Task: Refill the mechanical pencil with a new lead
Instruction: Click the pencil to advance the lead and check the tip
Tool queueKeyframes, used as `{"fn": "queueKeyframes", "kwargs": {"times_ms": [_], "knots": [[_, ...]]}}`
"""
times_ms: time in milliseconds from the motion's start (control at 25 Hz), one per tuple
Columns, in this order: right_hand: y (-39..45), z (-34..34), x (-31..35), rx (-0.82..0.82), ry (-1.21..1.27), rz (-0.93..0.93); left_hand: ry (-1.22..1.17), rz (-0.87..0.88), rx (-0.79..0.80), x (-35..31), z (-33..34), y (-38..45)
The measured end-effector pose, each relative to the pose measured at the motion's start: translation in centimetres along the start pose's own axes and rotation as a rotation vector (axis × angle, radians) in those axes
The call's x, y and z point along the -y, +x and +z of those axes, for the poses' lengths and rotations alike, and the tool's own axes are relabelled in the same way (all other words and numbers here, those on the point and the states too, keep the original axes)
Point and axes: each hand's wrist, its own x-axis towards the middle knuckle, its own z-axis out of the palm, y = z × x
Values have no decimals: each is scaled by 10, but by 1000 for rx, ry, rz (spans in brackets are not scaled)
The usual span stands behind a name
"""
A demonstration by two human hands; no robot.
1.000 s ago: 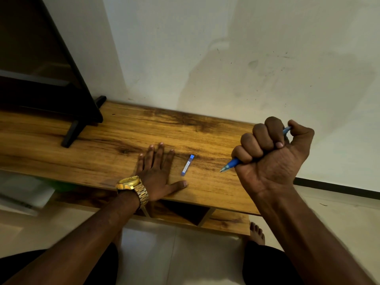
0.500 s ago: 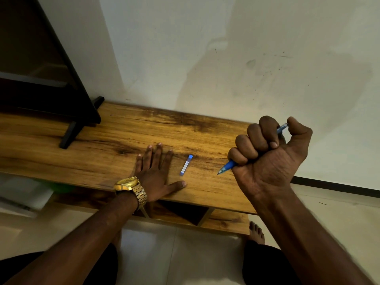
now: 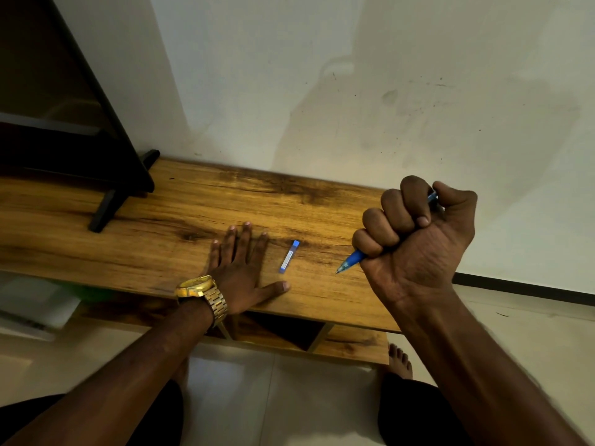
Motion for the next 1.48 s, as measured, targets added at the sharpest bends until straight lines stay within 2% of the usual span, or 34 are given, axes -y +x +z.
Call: {"fn": "queueKeyframes", "kwargs": {"times_ms": [960,1320,1480], "knots": [[-2,3,-2,58,-49,29,-22,8,-4,3,3,3],[-2,3,-2,4,-88,61,-12,4,1,0,0,1],[-2,6,-1,29,-63,84,-10,0,-2,-1,0,-1]]}}
